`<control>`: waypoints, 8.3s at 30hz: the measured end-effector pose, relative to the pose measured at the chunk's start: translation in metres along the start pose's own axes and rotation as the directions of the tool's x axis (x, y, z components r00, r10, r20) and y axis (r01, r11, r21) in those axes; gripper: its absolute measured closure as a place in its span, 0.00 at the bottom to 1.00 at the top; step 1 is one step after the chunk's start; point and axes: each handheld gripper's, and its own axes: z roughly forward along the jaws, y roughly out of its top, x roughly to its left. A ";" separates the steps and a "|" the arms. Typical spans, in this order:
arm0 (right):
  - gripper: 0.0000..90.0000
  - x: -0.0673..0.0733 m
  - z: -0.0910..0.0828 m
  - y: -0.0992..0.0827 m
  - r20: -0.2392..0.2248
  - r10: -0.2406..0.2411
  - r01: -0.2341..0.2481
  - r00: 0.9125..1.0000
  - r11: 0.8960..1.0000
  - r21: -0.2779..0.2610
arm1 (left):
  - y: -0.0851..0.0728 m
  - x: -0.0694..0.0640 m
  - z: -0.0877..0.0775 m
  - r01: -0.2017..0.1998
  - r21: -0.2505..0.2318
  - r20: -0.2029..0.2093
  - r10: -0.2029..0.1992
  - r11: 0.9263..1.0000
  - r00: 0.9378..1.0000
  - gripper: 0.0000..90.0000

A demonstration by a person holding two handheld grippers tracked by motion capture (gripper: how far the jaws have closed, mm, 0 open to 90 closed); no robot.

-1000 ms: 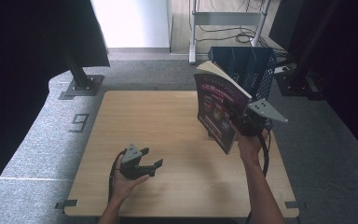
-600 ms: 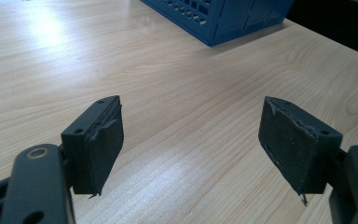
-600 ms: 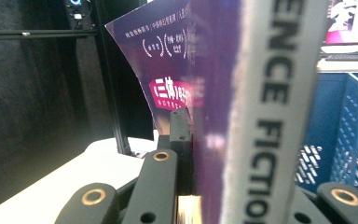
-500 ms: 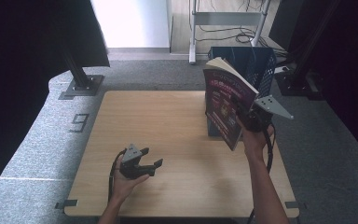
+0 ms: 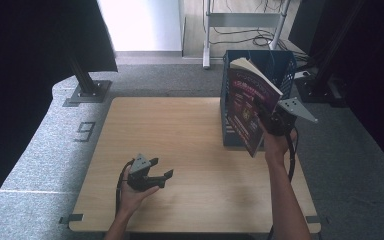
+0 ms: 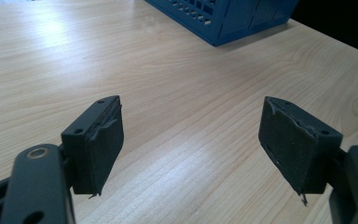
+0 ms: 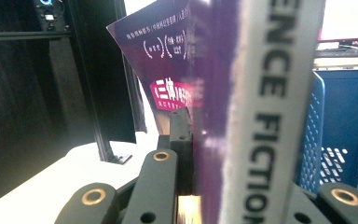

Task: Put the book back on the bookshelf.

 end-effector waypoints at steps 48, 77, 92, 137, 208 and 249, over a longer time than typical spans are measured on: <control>0.91 -0.018 0.058 -0.005 0.110 -0.002 -0.001 0.994 1.000 0.029 | -0.002 0.010 -0.008 0.017 -0.017 -0.016 -0.017 1.000 1.000 0.25; 0.91 -0.019 0.087 -0.009 0.149 0.005 -0.008 0.989 1.000 0.024 | -0.001 0.012 -0.014 0.029 -0.039 -0.002 -0.029 0.999 1.000 0.25; 0.91 -0.022 0.109 -0.010 0.170 0.001 -0.005 0.985 1.000 0.023 | -0.001 0.012 -0.015 0.026 -0.045 -0.005 -0.026 0.999 1.000 0.25; 0.90 -0.012 0.151 -0.059 0.175 -0.073 0.059 0.982 0.995 0.083 | 0.001 0.013 -0.022 0.011 -0.060 -0.029 -0.013 0.998 0.999 0.25; 0.87 0.005 0.143 -0.081 0.137 -0.204 0.188 0.969 0.975 0.119 | 0.004 0.007 -0.027 -0.008 -0.079 -0.042 0.005 0.997 0.999 0.26; 0.49 0.011 0.132 -0.072 0.057 -0.176 0.168 0.983 0.978 0.125 | 0.004 0.008 -0.026 -0.001 -0.080 -0.037 -0.002 0.997 0.999 0.26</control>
